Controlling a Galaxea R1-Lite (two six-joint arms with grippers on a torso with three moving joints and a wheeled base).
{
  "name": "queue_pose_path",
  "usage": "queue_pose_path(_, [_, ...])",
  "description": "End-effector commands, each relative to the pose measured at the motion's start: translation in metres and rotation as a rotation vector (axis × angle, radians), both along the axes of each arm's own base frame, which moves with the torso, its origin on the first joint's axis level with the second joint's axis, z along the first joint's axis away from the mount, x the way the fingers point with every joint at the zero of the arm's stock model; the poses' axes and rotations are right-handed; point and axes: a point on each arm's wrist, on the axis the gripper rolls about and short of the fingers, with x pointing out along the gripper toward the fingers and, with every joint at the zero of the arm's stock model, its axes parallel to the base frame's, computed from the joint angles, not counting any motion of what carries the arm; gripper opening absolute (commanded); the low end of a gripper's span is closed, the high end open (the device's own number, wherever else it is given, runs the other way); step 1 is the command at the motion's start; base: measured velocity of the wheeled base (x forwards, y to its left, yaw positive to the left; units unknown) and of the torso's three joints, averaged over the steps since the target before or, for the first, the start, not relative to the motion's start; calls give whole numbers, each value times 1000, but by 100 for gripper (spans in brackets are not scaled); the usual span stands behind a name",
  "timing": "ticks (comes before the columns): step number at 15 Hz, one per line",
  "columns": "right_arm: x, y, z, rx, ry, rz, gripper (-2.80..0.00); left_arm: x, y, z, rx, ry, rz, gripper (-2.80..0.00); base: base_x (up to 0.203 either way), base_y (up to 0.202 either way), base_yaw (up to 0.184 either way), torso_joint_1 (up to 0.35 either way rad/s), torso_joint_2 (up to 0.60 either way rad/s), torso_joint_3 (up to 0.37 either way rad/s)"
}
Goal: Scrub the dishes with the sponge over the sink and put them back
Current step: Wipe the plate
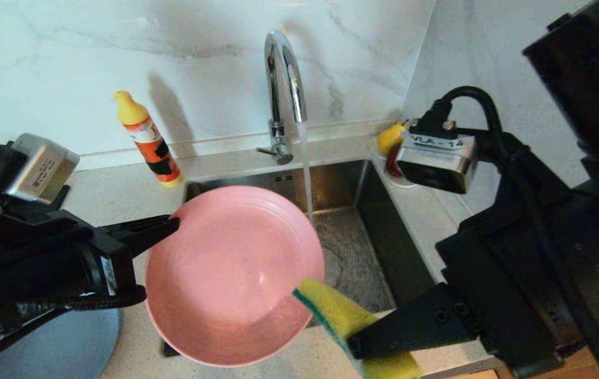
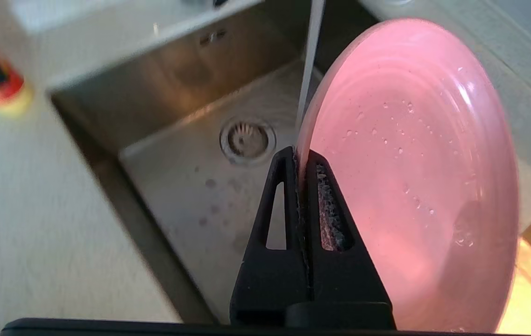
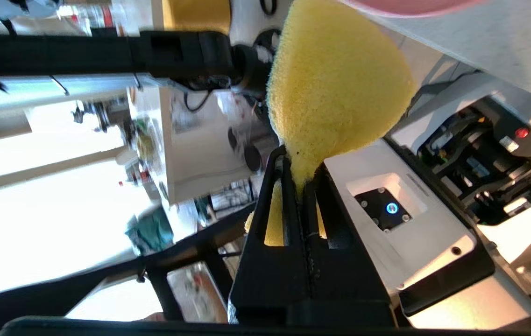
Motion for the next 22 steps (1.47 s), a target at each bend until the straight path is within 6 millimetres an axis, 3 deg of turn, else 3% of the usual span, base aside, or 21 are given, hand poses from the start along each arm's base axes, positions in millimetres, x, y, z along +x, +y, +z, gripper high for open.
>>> queue_pose_path(1, [5,28,-16,-52,37,40,-280,2,-4,-9,27,-3,-18,-280,0,0,0,0,0,0])
queue_pose_path(9, [18,82,-51,-138,84,92,-280,0,-3,-16,40,9,-23,-280,0,0,0,0,0,0])
queue_pose_path(15, [10,121,-74,-185,105,160,-280,1,-4,-23,36,-23,-25,-280,0,0,0,0,0,0])
queue_pose_path(22, [11,139,-87,-217,122,170,-280,-5,-4,-28,30,-39,-39,-280,0,0,0,0,0,0])
